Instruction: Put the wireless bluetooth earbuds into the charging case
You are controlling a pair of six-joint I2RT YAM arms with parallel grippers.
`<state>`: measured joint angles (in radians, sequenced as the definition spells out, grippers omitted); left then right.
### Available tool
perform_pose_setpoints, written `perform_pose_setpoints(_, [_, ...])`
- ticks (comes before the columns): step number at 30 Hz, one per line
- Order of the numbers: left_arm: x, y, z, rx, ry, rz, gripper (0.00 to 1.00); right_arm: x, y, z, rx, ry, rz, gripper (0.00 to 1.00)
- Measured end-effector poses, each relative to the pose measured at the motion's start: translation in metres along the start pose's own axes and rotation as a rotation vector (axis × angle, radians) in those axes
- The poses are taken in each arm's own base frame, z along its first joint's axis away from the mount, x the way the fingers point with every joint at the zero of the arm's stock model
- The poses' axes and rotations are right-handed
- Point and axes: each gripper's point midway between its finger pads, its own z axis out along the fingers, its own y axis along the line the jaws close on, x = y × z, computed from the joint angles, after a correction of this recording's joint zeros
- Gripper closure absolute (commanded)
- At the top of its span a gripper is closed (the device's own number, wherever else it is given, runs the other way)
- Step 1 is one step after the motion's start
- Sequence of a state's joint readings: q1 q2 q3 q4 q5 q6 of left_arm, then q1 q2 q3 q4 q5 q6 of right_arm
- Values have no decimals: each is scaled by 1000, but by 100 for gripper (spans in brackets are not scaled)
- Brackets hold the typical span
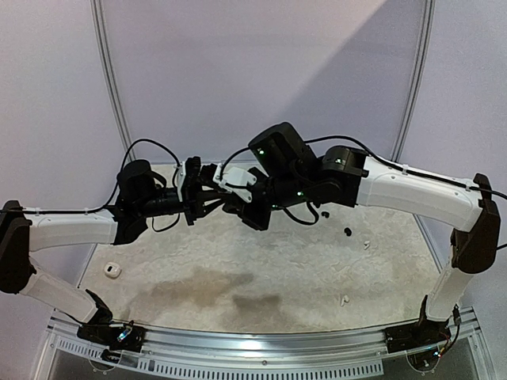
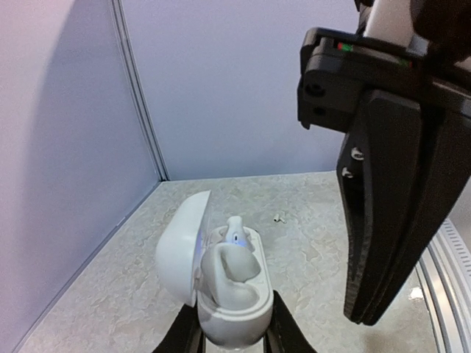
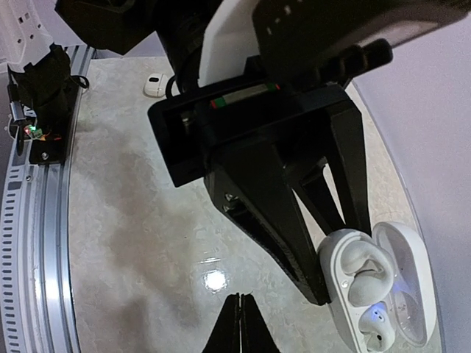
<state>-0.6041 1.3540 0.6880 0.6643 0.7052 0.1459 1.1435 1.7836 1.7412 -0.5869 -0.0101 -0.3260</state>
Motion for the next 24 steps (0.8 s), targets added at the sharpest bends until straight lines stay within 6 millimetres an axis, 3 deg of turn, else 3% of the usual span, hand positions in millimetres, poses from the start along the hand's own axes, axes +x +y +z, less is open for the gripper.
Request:
perform_pose_setpoints(7, [0,0,0,2,-1,8,100,0,-3,-5,10,-16,15,91])
perform_pose_setpoints(15, [-1,-2,0,12,-4,55,100,-27,-33,-27,100,-129,65,87])
perform_pose_setpoints(24, [-2,-3,0,19,-8,67,100,-24,-51,-26,183,-121,82,87])
